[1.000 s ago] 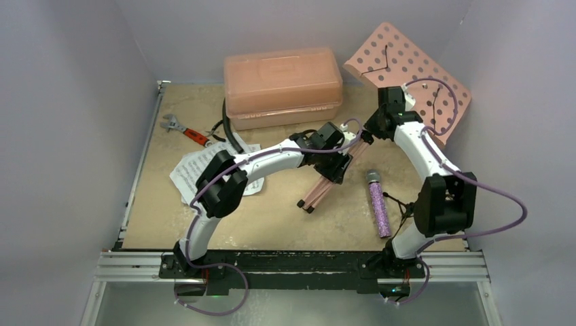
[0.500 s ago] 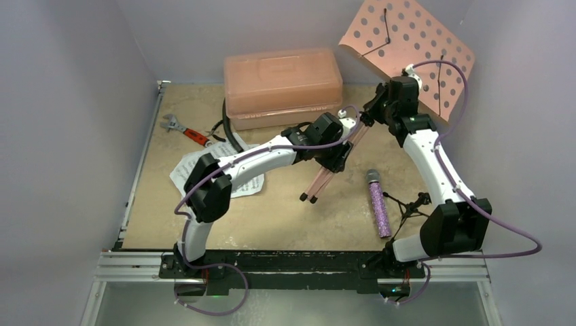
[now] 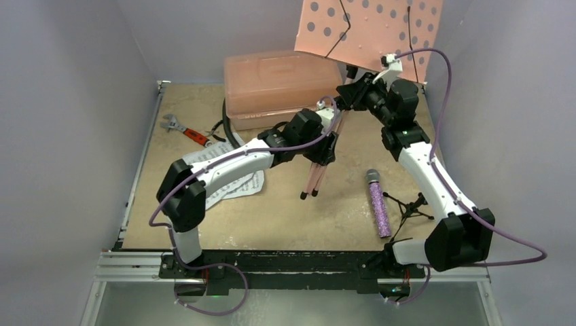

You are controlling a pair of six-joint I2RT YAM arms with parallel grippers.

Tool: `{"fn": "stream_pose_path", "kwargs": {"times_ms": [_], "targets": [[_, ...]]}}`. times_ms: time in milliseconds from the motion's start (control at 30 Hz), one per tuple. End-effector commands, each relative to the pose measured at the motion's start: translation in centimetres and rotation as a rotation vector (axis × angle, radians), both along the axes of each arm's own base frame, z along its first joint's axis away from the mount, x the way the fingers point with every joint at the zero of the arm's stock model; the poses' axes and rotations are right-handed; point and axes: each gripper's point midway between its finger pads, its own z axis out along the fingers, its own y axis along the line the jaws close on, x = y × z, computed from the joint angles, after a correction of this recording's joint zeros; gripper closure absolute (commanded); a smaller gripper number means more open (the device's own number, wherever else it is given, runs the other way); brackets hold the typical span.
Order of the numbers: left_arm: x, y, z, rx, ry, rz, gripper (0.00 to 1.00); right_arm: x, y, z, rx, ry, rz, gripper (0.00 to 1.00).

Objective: Set up the instrument practice props

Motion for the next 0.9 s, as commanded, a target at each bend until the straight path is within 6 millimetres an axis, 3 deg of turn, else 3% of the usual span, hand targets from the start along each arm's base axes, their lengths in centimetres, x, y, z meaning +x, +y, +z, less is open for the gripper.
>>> {"fn": "stream_pose_path", "kwargs": {"times_ms": [0,133,333,600,867], "targets": [[2.2,1.1,3.3,-0.110,-0.119,-0.003,0.99,-11.9,4.2,17.5,-0.032,-0.807,0.407,1.00],[2.3,1.8,5.0,-0.135,-0.246,-0.024,1.00,-13.3,6.0,16.6,-0.129,-0.892,0.527,1.00],[1.9,2.8,5.3,-0.122,-0.382,-0.087,1.00,-14.8,7.4,15.6,-0.177,-0.968,0.616,1.00],[1.5,3.2,3.0,-0.089,-0.374,-0.107,1.00,-17.4,9.1,12.3,-0.259,-1.068,0.738,1.00],[1.3,4.1,1.0,-0.062,-0.402,-0.110,1.00,-19.1,9.4,8.6,-0.340,-1.114,0.769,1.00]]}}
